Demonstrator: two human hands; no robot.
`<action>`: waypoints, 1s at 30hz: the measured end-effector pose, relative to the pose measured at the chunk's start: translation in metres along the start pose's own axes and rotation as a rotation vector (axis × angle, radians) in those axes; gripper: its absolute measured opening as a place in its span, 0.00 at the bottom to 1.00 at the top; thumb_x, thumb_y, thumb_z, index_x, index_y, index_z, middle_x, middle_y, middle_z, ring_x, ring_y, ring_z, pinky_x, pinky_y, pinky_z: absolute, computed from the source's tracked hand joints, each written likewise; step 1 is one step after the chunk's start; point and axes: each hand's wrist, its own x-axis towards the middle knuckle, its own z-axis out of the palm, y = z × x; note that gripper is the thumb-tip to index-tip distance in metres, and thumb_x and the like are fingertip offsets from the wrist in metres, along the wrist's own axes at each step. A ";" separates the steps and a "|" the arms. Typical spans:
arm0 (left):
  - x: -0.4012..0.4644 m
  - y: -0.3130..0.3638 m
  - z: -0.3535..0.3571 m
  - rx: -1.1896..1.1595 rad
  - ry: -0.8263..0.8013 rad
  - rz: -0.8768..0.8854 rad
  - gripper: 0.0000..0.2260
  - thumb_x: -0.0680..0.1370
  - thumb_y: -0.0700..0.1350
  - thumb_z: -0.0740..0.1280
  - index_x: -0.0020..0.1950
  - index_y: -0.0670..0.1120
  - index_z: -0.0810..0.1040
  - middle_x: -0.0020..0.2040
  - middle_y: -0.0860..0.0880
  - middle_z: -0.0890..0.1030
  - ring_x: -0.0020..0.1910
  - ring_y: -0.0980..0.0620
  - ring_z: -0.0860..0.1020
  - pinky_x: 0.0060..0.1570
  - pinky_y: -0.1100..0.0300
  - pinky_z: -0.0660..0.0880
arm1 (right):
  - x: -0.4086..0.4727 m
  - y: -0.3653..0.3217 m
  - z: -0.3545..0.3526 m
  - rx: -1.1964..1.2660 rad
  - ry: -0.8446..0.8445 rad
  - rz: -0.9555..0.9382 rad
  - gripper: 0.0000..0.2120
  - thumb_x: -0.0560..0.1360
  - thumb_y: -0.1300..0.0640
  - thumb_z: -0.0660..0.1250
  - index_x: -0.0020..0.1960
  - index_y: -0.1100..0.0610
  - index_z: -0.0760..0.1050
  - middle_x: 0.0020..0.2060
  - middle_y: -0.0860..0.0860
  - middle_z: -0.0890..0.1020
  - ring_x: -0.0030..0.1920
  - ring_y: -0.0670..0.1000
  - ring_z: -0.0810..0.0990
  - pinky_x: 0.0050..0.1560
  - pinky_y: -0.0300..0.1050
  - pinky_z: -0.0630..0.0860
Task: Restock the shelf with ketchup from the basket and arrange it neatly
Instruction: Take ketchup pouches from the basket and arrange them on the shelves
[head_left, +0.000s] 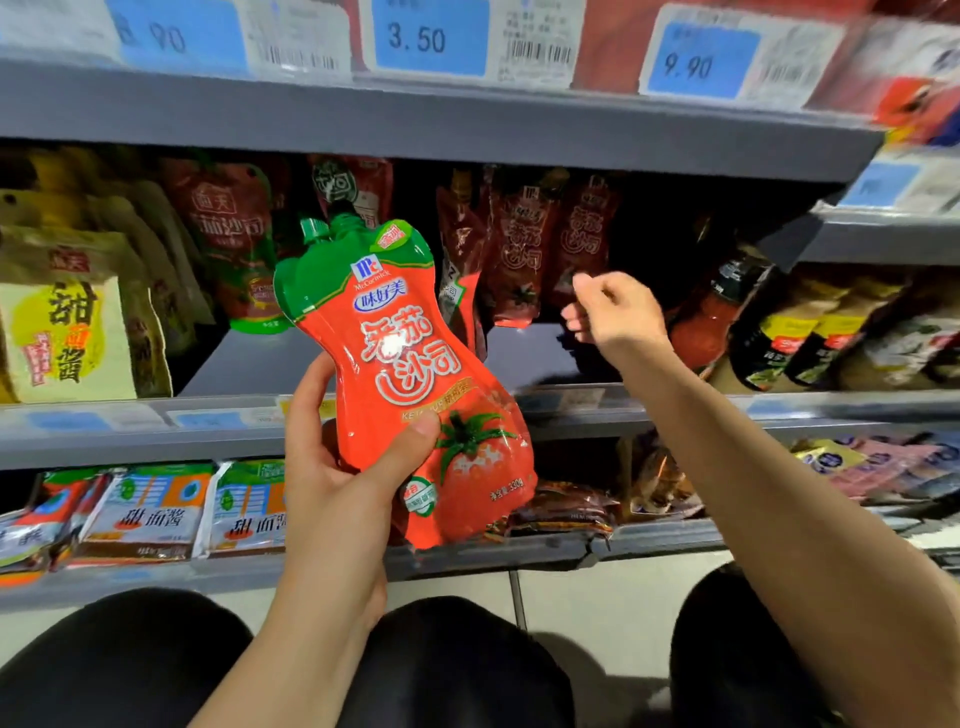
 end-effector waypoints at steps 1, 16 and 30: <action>-0.002 0.000 0.000 -0.019 -0.007 0.001 0.30 0.63 0.42 0.73 0.62 0.61 0.71 0.57 0.52 0.81 0.53 0.55 0.82 0.45 0.59 0.81 | -0.021 -0.007 -0.003 0.000 -0.106 -0.054 0.13 0.79 0.50 0.61 0.43 0.57 0.76 0.37 0.54 0.81 0.37 0.49 0.78 0.41 0.47 0.77; -0.034 0.016 0.002 -0.061 -0.306 -0.065 0.36 0.64 0.41 0.78 0.67 0.62 0.70 0.55 0.56 0.83 0.54 0.54 0.82 0.45 0.60 0.80 | -0.177 -0.058 -0.034 0.240 -0.424 0.060 0.12 0.73 0.63 0.70 0.55 0.60 0.76 0.50 0.58 0.83 0.50 0.56 0.83 0.54 0.51 0.79; -0.010 -0.002 -0.012 -0.124 -0.022 -0.161 0.17 0.80 0.39 0.62 0.68 0.50 0.72 0.57 0.48 0.82 0.52 0.51 0.82 0.46 0.56 0.79 | -0.086 -0.019 -0.029 0.406 0.025 0.183 0.08 0.72 0.73 0.64 0.45 0.62 0.77 0.36 0.52 0.82 0.36 0.50 0.82 0.42 0.47 0.80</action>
